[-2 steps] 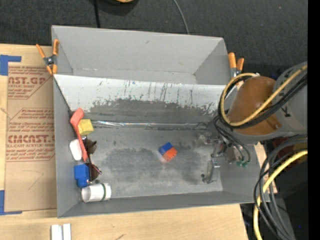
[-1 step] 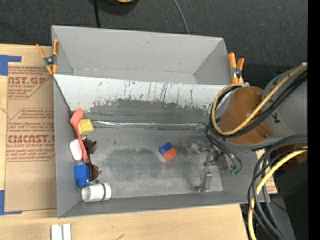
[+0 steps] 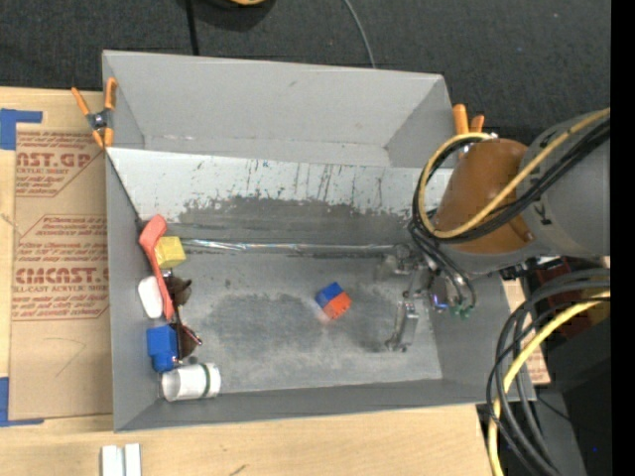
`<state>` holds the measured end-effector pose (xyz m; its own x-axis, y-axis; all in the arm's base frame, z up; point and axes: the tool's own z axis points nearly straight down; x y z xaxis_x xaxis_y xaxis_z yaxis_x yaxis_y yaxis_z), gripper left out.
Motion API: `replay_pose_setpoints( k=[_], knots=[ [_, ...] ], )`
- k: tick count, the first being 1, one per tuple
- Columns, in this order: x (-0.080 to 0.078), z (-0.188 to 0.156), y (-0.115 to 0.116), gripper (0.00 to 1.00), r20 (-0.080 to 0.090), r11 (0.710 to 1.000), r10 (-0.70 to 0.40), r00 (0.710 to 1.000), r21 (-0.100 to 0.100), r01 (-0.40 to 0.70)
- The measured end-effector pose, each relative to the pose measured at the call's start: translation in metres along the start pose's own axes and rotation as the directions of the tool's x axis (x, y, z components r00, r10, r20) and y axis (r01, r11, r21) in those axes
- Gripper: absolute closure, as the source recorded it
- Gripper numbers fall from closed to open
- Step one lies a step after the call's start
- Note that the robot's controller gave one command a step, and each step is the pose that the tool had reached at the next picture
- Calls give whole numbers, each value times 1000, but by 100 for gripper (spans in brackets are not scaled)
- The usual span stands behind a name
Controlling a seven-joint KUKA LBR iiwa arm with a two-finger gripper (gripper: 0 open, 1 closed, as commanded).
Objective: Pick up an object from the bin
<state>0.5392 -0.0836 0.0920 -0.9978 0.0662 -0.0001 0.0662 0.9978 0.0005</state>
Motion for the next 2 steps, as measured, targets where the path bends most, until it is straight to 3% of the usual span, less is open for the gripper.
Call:
replay_pose_setpoints(
  k=[1,2],
  knots=[
    [-17,-21,-10,0,-1,972,236,972,1,-236],
    [-33,-9,-14,0,6,977,211,977,1,-211]
  ],
)
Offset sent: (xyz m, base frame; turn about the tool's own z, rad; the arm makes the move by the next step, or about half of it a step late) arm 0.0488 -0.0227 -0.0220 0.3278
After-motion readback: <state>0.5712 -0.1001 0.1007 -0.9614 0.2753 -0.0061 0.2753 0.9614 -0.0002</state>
